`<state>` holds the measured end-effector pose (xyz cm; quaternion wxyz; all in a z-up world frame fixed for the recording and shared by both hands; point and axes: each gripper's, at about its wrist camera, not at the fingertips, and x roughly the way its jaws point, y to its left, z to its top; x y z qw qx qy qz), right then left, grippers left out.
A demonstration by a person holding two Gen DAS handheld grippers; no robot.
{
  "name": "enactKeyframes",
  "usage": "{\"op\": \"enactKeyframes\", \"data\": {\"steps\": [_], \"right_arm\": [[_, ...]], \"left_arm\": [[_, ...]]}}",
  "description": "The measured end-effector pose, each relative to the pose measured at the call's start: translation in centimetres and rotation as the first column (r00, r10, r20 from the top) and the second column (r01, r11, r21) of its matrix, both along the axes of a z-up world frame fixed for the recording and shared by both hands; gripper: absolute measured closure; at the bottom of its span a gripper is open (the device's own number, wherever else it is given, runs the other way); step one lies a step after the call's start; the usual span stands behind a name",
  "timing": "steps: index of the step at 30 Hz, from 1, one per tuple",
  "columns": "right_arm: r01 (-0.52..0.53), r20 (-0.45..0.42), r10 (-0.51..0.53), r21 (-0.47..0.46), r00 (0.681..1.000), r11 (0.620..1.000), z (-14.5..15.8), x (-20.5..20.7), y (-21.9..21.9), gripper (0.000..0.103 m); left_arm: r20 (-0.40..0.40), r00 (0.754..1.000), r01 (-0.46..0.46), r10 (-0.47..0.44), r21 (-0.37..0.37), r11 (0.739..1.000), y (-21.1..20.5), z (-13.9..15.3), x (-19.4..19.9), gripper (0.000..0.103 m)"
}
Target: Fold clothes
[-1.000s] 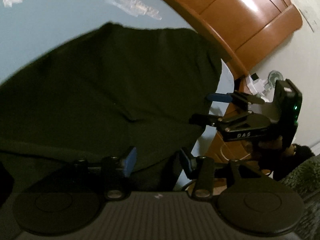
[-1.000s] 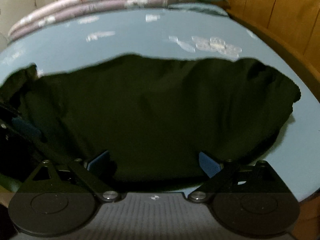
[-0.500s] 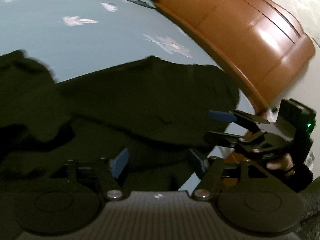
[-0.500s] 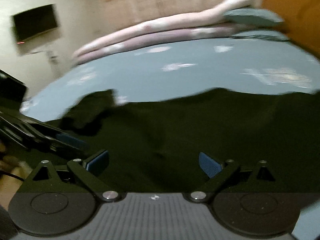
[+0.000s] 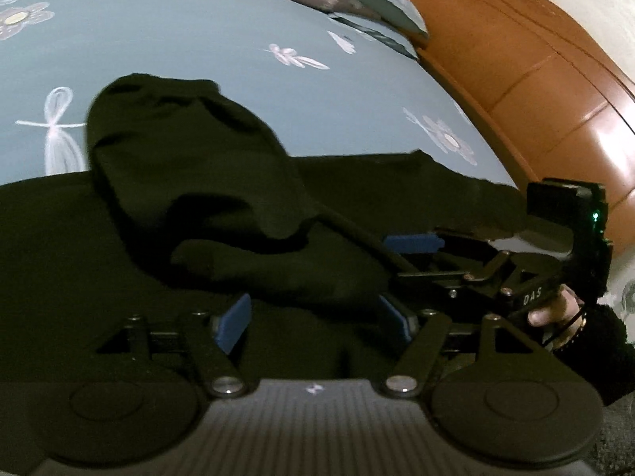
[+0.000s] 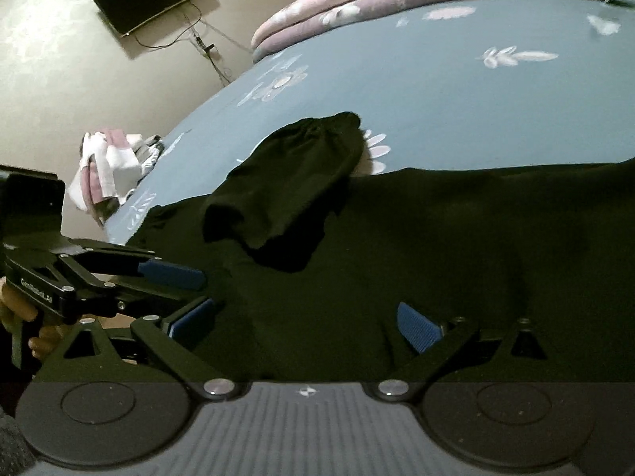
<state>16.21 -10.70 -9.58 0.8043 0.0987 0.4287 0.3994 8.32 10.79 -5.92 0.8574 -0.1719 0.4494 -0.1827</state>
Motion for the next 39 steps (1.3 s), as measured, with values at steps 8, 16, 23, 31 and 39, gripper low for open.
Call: {"op": "enactKeyframes", "data": {"steps": [8, 16, 23, 31, 39], "right_arm": [[-0.114, -0.044, 0.115, 0.035, 0.992, 0.993, 1.1, -1.5, 2.2, 0.000], [-0.241, -0.047, 0.242, 0.028, 0.969, 0.970, 2.2, -7.0, 4.4, 0.000], [-0.245, -0.083, 0.244, -0.009, 0.966, 0.969, 0.7, -9.9, 4.9, 0.000], [-0.160, 0.067, 0.164, -0.050, 0.984, 0.986, 3.7, -9.8, 3.3, 0.000], [-0.135, 0.103, 0.139, -0.042, 0.985, 0.990, 2.1, -2.9, 5.3, 0.000]], "left_arm": [[-0.031, 0.998, -0.063, 0.063, -0.022, 0.998, 1.7, -0.8, 0.1, 0.031], [-0.012, 0.997, -0.076, 0.076, -0.034, 0.997, 2.1, -0.8, -1.1, 0.031], [-0.010, 0.998, -0.064, 0.064, -0.040, 0.997, 1.8, -1.2, -2.1, 0.031], [-0.001, 0.999, -0.054, 0.054, -0.026, 0.998, 1.8, -1.3, -2.4, 0.031], [0.000, 0.994, -0.110, 0.110, -0.034, 0.993, 3.7, -1.2, -2.6, 0.031]]}}
